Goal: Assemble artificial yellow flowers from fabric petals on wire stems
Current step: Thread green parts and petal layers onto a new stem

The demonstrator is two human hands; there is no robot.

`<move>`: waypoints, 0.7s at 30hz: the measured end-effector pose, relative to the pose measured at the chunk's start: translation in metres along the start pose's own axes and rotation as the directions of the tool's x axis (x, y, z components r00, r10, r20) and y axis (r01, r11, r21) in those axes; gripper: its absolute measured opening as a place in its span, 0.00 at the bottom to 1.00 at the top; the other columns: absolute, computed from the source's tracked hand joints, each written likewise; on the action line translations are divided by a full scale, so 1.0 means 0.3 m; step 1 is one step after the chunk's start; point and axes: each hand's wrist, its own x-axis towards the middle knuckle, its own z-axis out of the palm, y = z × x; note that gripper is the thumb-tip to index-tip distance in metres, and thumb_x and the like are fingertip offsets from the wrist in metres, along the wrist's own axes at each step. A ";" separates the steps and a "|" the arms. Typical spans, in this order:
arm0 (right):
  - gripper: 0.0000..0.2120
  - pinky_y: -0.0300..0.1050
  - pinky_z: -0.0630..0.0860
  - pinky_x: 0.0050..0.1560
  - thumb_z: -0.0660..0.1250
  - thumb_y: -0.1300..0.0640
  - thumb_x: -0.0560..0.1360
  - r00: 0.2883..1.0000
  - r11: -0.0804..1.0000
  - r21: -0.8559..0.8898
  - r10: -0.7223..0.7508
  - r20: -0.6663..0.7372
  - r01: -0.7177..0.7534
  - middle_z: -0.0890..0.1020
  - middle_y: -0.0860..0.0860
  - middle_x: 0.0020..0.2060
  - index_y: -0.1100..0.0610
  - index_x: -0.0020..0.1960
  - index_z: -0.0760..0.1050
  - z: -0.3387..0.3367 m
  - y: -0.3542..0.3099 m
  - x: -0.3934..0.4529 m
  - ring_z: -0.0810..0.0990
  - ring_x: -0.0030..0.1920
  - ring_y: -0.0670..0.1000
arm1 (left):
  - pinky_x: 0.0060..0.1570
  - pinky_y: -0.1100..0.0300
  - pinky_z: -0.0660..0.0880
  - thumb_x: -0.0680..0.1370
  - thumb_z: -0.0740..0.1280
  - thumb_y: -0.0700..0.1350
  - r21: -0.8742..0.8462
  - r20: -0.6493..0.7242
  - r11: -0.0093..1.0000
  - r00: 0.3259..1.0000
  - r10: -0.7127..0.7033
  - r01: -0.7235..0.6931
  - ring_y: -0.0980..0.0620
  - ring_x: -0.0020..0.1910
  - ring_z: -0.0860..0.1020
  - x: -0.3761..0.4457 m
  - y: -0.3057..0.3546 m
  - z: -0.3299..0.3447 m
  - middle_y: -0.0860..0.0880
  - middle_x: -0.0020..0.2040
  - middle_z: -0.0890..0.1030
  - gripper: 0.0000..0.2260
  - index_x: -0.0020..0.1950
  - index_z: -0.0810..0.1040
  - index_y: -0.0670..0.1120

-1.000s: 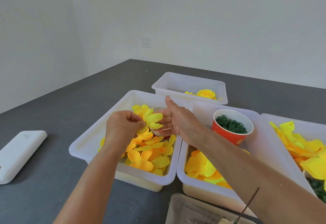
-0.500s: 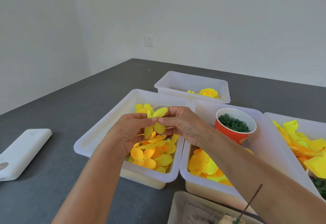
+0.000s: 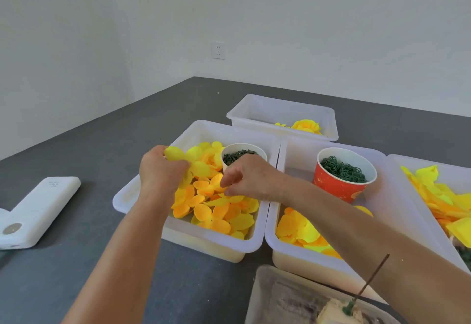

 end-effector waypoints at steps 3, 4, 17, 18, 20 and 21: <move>0.13 0.40 0.70 0.51 0.67 0.60 0.75 0.998 0.963 -0.264 -0.045 0.049 0.056 0.80 0.52 0.56 0.56 0.59 0.79 0.036 0.003 0.048 0.76 0.53 0.49 | 0.40 0.49 0.77 0.71 0.67 0.35 0.175 -0.021 0.984 1.000 -0.009 0.013 0.38 0.46 0.78 0.012 -0.025 0.007 0.43 0.49 0.75 0.22 0.64 0.71 0.44; 0.12 0.44 0.71 0.51 0.65 0.63 0.76 0.996 0.924 -0.373 -0.052 0.078 0.078 0.80 0.54 0.56 0.58 0.59 0.78 0.047 0.000 0.061 0.76 0.56 0.53 | 0.40 0.51 0.76 0.71 0.66 0.35 0.253 -0.010 0.968 1.000 -0.003 0.005 0.38 0.46 0.78 0.010 -0.030 0.010 0.43 0.49 0.74 0.25 0.67 0.68 0.44; 0.06 0.41 0.76 0.43 0.73 0.58 0.70 0.998 0.996 -0.079 0.034 -0.047 -0.037 0.82 0.51 0.40 0.62 0.43 0.81 -0.010 0.018 0.038 0.79 0.40 0.49 | 0.48 0.51 0.70 0.74 0.67 0.41 0.651 0.081 0.720 0.965 0.249 -0.241 0.38 0.55 0.74 -0.041 -0.039 0.021 0.38 0.61 0.72 0.19 0.65 0.74 0.44; 0.06 0.39 0.75 0.42 0.74 0.58 0.69 0.998 0.999 -0.033 0.038 -0.041 -0.040 0.81 0.50 0.38 0.61 0.43 0.82 -0.015 0.014 0.029 0.78 0.39 0.47 | 0.47 0.52 0.69 0.74 0.67 0.41 0.638 0.069 0.724 0.956 0.286 -0.263 0.38 0.55 0.74 -0.051 -0.031 0.022 0.38 0.61 0.72 0.18 0.65 0.74 0.44; 0.06 0.37 0.73 0.40 0.74 0.59 0.69 0.999 0.998 0.031 0.048 -0.026 -0.047 0.80 0.50 0.37 0.61 0.43 0.81 -0.021 0.010 0.013 0.77 0.38 0.46 | 0.47 0.54 0.67 0.76 0.66 0.40 0.602 0.063 0.742 0.944 0.322 -0.294 0.40 0.55 0.75 -0.070 -0.018 0.025 0.39 0.60 0.74 0.15 0.63 0.76 0.44; 0.06 0.38 0.73 0.40 0.74 0.60 0.70 0.998 0.996 0.070 0.056 -0.011 -0.055 0.80 0.51 0.37 0.62 0.43 0.80 -0.024 0.010 0.004 0.77 0.38 0.46 | 0.48 0.54 0.68 0.76 0.65 0.41 0.578 0.059 0.760 0.944 0.324 -0.297 0.40 0.54 0.75 -0.078 -0.013 0.025 0.39 0.59 0.76 0.14 0.62 0.77 0.44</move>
